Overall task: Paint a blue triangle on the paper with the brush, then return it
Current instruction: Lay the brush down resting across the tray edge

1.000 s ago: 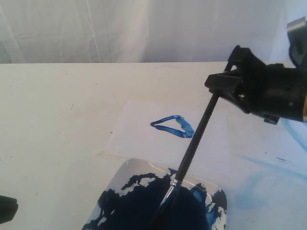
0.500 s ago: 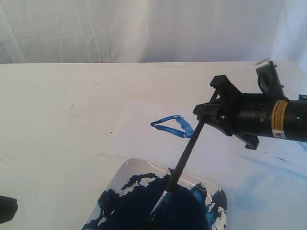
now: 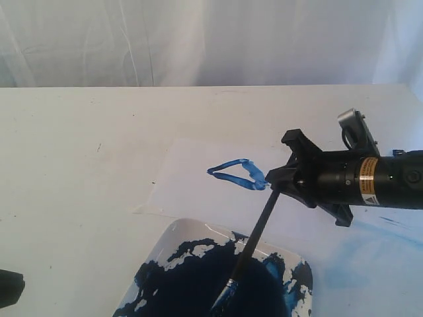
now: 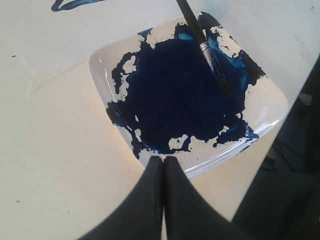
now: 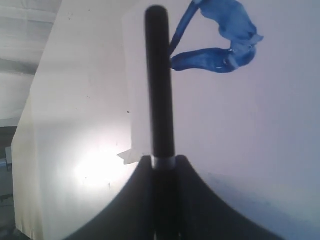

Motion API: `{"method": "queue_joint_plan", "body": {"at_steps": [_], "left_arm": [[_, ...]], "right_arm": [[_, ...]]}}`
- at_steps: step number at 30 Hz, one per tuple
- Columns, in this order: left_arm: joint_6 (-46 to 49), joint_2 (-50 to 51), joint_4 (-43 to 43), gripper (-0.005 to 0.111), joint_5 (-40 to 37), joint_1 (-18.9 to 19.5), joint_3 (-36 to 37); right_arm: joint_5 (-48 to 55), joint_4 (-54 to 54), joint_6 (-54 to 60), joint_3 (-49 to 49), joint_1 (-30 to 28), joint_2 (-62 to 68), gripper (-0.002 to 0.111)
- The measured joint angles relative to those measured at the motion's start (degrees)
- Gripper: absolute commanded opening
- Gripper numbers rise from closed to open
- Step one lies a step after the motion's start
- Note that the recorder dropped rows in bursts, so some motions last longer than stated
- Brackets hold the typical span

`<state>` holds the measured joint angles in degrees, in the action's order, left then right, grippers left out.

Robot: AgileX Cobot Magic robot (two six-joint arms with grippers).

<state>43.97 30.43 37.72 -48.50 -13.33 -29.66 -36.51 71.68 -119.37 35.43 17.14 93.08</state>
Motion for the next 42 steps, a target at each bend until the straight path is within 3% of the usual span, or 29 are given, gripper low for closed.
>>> {"method": "queue_joint_plan", "body": {"at_steps": [17,42], "left_arm": [[0.0,0.0,0.0,0.0,0.0,0.0,0.0],[0.0,0.0,0.0,0.0,0.0,0.0,0.0]], "right_arm": [[5.13,-4.75,0.4,0.0,0.0,6.35,0.0],[5.94,-10.23,11.19,0.0,0.0,6.43,0.0]]}}
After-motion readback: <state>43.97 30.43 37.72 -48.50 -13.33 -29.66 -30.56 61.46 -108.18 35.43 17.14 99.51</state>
